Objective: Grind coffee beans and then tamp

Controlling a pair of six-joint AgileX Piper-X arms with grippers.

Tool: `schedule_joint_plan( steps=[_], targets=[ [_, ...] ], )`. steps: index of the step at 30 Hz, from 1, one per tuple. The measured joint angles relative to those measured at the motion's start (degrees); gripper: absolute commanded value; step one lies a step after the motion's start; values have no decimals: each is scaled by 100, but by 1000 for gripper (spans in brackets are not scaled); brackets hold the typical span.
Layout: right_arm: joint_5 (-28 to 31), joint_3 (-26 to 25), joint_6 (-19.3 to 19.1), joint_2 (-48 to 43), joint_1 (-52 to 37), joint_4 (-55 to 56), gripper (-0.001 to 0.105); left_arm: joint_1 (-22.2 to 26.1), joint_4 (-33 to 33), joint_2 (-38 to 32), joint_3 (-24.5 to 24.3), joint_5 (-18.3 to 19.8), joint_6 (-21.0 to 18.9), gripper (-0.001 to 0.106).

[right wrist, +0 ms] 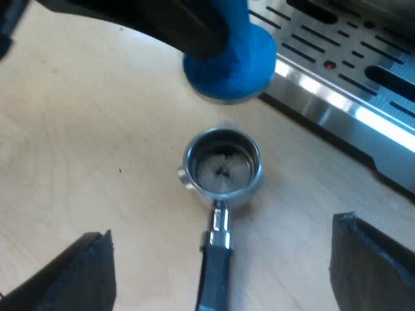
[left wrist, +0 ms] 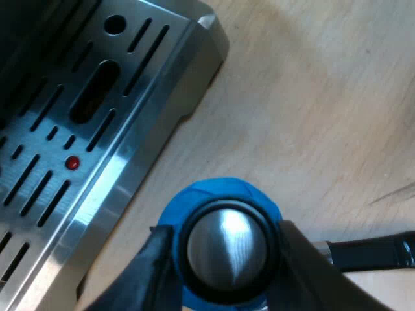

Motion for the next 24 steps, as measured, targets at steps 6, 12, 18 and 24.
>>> schedule_joint_plan(
  steps=[6,12,18,24],
  targets=[
    [-150,0,-57,0,0,-401,70,232,117,-278,0,-12,0,1],
    [-451,0,-324,33,0,-616,70,927,448,-557,-6,-12,0,1],
    [-527,0,-341,298,0,-1000,70,1494,756,-698,-6,2,0,1],
    [-595,0,-385,619,0,-1358,70,2026,844,-802,-6,133,0,1]
  ],
)
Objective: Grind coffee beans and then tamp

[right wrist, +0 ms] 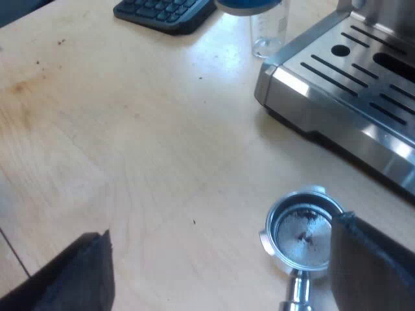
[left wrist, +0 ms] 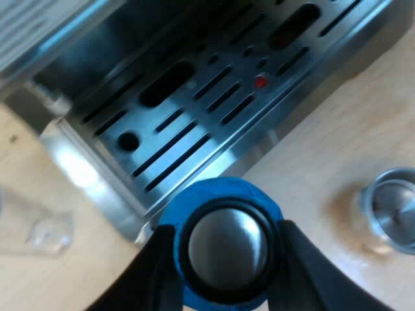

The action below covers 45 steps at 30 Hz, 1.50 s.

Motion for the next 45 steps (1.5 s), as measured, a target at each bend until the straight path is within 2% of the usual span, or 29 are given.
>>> schedule_joint_plan(
  steps=[7,11,13,20,26,35,39,45],
  targets=[
    [0,0,0,154,0,-240,70,592,185,-9,66,26,134,1],
    [0,0,0,154,0,-245,70,771,178,-13,302,26,173,1],
    [0,0,0,154,0,-245,70,834,62,-13,581,26,171,1],
    [0,0,0,154,0,-254,70,832,-569,-23,1406,182,171,1],
    [0,0,-15,154,0,-254,70,832,-1063,-23,1897,202,171,1],
    [0,0,1,154,0,-254,70,832,-1795,-23,2270,335,171,1],
    [0,0,1,154,0,-254,70,832,-1912,41,2329,371,171,1],
    [0,0,1,154,0,-254,70,832,-2165,603,2325,586,171,1]
  ],
)
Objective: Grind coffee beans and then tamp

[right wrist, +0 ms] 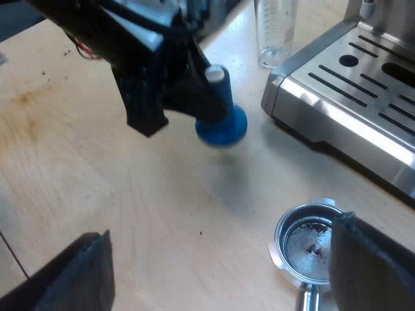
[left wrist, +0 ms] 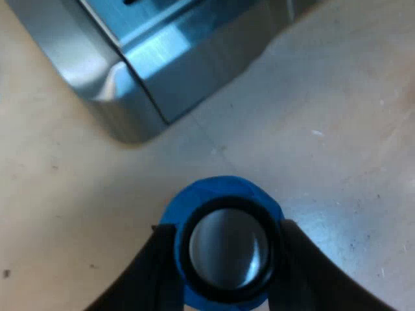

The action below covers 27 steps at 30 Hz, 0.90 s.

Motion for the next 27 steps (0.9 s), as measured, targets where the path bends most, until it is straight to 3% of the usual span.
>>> schedule_joint_plan(
  steps=[13,15,17,19,23,27],
  targets=[
    [0,0,0,0,0,17,70,0,-308,705,8,3,0,2],
    [0,0,0,0,0,17,70,0,-330,736,8,3,0,8],
    [0,0,0,0,0,17,70,0,-363,760,8,3,0,25],
    [0,0,0,0,0,17,70,0,-370,774,8,3,0,33],
    [0,0,0,0,0,17,70,0,-352,788,-2,37,0,70],
    [0,0,0,0,0,17,70,0,-353,793,-2,39,0,79]
  ],
)
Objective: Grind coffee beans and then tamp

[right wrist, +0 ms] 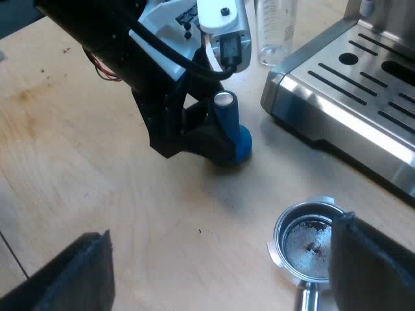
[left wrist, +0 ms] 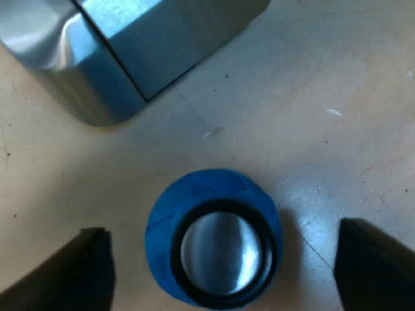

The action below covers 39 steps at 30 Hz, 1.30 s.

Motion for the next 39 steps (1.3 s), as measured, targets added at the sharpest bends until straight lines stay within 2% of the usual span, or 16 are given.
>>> schedule_joint_plan(
  steps=[3,8,18,24,28,34,36,39],
  targets=[
    [0,0,0,0,0,0,70,0,173,-25,0,10,0,80],
    [0,0,0,0,0,0,70,0,553,-447,0,10,0,80],
    [0,0,0,0,0,0,70,0,877,-2196,-11,128,0,80],
    [0,0,20,0,0,0,70,0,1642,-3084,-93,201,0,80],
    [0,-43,123,0,0,18,70,0,2308,-3564,-342,214,0,80],
    [-13,-388,188,0,-84,335,70,0,2713,-3801,-847,214,0,80],
    [-14,-605,252,0,-305,551,70,0,2758,-3798,-938,214,0,80],
    [-27,-904,249,0,-711,851,70,0,2952,-3798,-1384,214,0,80]
  ],
)
